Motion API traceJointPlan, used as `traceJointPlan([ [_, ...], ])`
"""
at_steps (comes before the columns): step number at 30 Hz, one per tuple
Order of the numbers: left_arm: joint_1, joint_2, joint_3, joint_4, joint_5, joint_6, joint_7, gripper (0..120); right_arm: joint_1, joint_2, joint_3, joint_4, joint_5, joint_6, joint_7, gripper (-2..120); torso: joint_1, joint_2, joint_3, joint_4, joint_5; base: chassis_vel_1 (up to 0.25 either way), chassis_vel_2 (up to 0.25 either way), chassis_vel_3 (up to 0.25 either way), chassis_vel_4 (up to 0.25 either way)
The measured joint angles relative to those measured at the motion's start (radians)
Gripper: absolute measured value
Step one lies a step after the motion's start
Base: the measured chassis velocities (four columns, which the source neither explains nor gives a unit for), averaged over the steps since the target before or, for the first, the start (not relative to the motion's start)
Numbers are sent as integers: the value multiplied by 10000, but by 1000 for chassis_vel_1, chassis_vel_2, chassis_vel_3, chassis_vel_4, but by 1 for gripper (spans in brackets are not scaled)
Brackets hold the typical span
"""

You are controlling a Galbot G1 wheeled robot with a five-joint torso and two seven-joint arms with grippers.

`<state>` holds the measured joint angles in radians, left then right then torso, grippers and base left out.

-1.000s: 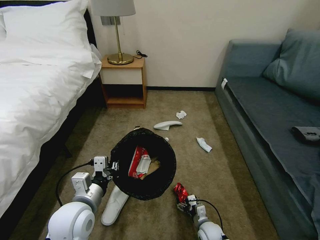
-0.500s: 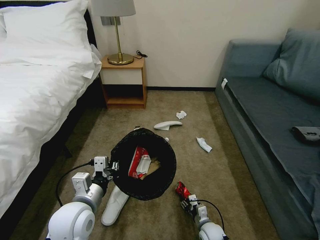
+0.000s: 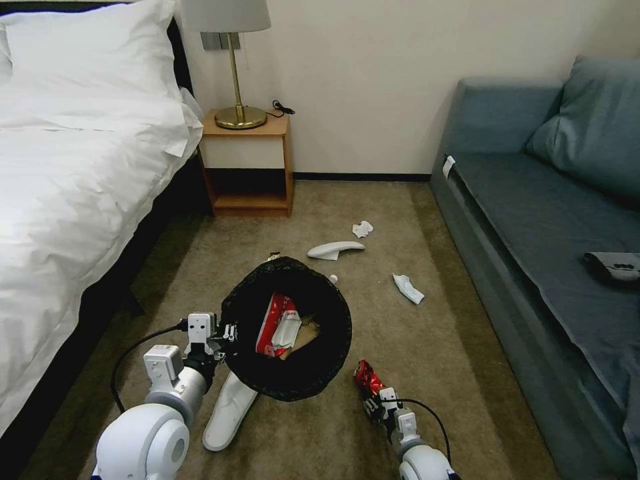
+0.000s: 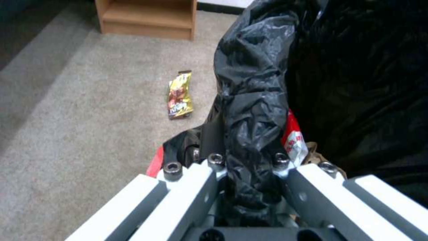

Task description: Pick up the trash bin, then pick up the garbage on the floor and place it into the trash bin.

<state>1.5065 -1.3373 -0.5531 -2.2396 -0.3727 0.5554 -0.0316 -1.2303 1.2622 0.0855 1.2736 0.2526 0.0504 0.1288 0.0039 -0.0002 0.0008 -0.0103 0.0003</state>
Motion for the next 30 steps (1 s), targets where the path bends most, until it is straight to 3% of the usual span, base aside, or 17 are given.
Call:
traceJointPlan([
  [21,-314,270,85,848,-180,39,-5,2,109,-543,203,2401,-537,500,702,50,0,0,-1,1,-2,0,0,0,0],
  [30,-600,323,283,1303,-492,271,-133,2,286,-1330,159,4442,-867,482,956,50,0,1,-1,2,-5,0,0,0,0],
])
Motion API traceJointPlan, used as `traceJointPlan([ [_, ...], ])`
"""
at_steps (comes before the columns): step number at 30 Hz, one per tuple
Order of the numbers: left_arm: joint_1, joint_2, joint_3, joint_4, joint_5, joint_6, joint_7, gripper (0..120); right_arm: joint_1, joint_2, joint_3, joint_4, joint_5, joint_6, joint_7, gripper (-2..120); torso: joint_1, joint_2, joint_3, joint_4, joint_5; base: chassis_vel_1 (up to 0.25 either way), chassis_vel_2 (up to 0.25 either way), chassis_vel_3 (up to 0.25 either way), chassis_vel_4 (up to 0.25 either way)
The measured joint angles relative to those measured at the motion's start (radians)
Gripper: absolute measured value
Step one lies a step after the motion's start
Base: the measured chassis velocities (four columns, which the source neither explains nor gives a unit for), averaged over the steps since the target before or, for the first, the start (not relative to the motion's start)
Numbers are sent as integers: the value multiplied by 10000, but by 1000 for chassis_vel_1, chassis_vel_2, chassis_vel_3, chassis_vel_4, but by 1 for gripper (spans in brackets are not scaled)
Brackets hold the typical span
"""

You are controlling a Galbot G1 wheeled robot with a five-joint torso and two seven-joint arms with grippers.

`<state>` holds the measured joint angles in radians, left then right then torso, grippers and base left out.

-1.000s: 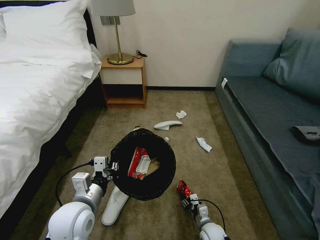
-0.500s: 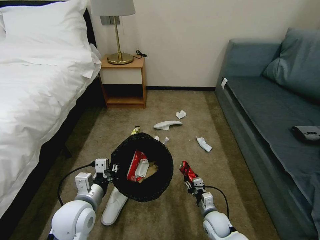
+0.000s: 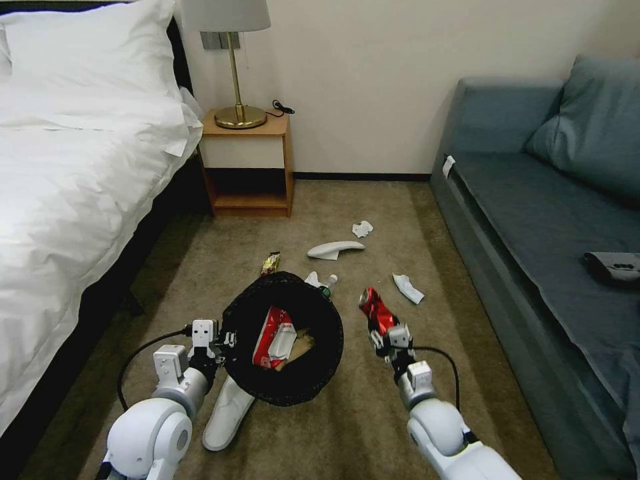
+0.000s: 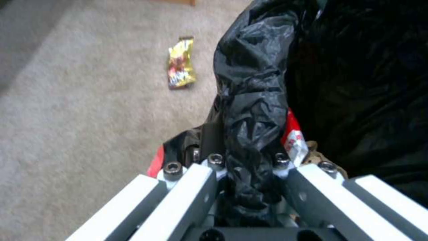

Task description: Pick up the trash bin, then pick up the garbage on the floor and place it into the trash bin.

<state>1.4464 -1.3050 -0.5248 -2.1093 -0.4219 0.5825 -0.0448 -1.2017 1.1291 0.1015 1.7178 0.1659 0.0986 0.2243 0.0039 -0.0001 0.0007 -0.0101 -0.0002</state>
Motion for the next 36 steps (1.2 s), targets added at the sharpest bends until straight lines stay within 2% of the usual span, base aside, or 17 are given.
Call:
traceJointPlan([
  [5,-133,327,180,390,-492,273,-169,2,-126,-684,-34,1069,-738,158,-151,50,0,0,0,0,2,0,0,0,0],
  [12,-227,524,428,618,-807,518,-201,2,-280,-1075,-232,1877,-1186,242,-437,50,0,1,0,-3,2,0,0,0,0],
  [19,-215,472,616,628,-955,653,-186,2,-307,-1219,-536,2261,-1342,247,-653,50,0,1,0,1,3,0,0,0,0],
  [24,-270,545,920,775,-1225,766,-92,2,-476,-1359,-893,2650,-1485,247,-935,50,0,1,0,-1,2,0,0,0,0],
  [27,-371,616,1135,908,-1423,810,-19,2,-478,-1380,-1059,2707,-1543,276,-1094,50,0,1,0,0,2,0,0,0,0],
  [29,-643,622,1513,1088,-1550,816,212,2,-336,-1286,-1469,2672,-1577,291,-1263,50,0,1,0,-1,1,0,0,0,0],
  [36,-904,562,1730,1266,-1580,846,344,2,-196,-1093,-2098,2375,-1580,240,-1268,50,0,1,0,0,2,0,0,0,0],
])
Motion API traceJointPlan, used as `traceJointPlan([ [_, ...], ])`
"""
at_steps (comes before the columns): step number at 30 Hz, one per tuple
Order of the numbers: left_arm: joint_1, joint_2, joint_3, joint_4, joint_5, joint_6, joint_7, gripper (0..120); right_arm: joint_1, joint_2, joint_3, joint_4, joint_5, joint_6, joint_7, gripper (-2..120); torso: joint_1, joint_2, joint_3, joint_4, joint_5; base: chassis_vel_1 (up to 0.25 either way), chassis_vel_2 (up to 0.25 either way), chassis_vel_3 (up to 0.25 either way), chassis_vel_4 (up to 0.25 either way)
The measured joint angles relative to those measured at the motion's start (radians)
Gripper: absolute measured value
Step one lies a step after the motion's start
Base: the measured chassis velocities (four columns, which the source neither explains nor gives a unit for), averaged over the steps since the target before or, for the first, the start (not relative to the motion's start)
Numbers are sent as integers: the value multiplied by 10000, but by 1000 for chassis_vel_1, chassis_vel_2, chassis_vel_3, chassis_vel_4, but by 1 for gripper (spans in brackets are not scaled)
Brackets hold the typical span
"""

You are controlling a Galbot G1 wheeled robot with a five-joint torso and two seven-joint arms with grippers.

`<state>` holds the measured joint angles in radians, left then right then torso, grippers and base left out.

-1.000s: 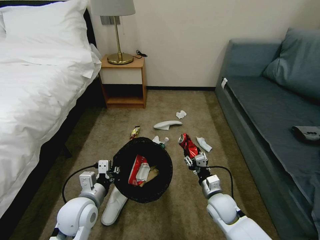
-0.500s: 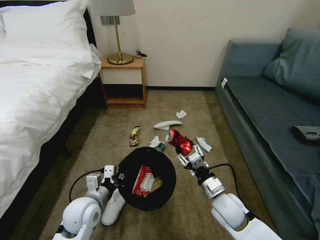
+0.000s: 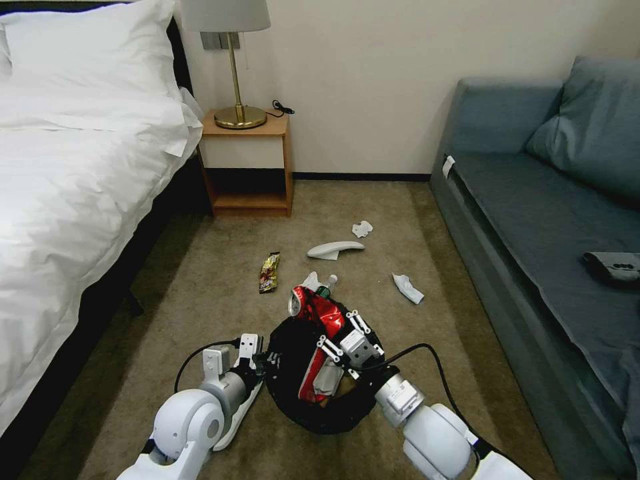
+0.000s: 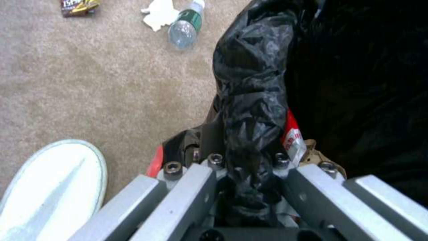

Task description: Pick up the trash bin, then pick up the garbage on the floor and place it into the trash bin.

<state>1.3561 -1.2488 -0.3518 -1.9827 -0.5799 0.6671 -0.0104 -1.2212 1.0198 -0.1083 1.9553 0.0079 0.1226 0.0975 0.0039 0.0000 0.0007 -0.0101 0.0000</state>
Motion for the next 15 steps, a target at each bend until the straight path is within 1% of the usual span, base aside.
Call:
traceJointPlan([
  [9,-121,-120,9,107,24,-32,38,2,-42,80,-109,-309,-12,70,16,50,0,0,0,-1,0,0,0,0,0],
  [15,-85,-109,-65,124,32,-58,54,2,-202,68,17,-439,-4,178,81,50,0,0,0,-1,0,0,0,0,0],
])
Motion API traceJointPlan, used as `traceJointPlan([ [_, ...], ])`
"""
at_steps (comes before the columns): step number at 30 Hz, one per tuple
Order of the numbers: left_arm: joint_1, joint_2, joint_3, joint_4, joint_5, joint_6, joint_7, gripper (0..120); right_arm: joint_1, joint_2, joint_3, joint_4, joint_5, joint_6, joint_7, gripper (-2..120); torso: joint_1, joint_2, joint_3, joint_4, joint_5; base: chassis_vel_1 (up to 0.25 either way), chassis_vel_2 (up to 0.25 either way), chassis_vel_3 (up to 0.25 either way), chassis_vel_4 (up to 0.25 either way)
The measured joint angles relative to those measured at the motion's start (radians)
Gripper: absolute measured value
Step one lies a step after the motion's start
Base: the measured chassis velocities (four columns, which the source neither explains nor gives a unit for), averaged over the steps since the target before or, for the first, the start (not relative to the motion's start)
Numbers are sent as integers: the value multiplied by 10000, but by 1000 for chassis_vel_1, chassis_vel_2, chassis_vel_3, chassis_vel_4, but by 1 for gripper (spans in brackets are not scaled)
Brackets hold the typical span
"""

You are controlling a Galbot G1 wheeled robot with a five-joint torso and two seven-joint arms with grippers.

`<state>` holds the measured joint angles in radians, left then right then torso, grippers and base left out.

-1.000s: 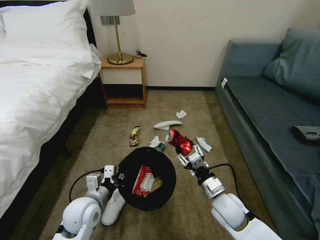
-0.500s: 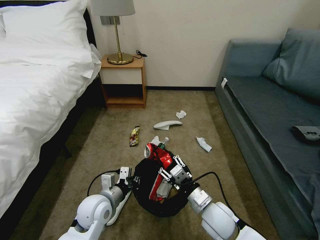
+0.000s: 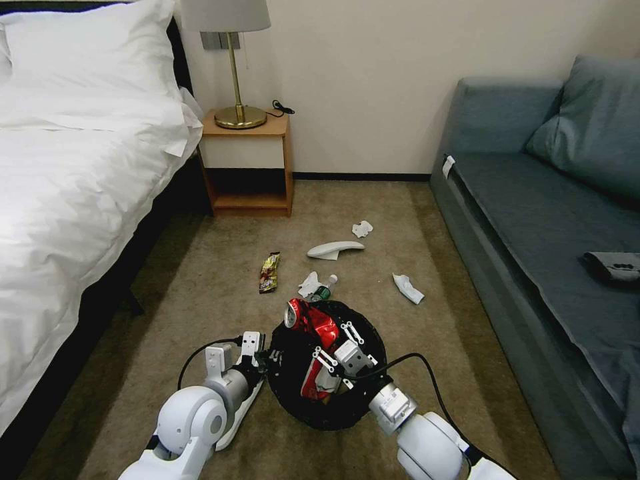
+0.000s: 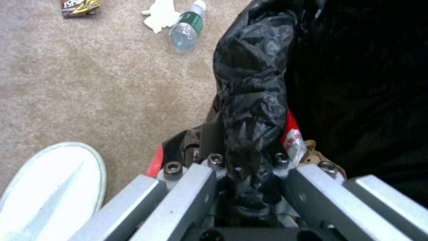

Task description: Pick up the trash bin, then pick up the garbage on the floor and place it into the trash bin.

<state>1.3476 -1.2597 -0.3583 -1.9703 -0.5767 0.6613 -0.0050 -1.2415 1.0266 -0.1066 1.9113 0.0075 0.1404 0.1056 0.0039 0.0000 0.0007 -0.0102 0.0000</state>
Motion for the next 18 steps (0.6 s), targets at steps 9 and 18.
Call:
traceJointPlan([
  [9,-5,136,-167,-78,-57,-26,-11,2,47,28,73,-87,-53,21,129,72,0,0,0,1,0,0,0,0,0],
  [18,283,146,-324,-184,-50,-100,-10,2,-30,108,187,-20,-54,10,129,99,0,0,0,1,0,0,0,0,0],
])
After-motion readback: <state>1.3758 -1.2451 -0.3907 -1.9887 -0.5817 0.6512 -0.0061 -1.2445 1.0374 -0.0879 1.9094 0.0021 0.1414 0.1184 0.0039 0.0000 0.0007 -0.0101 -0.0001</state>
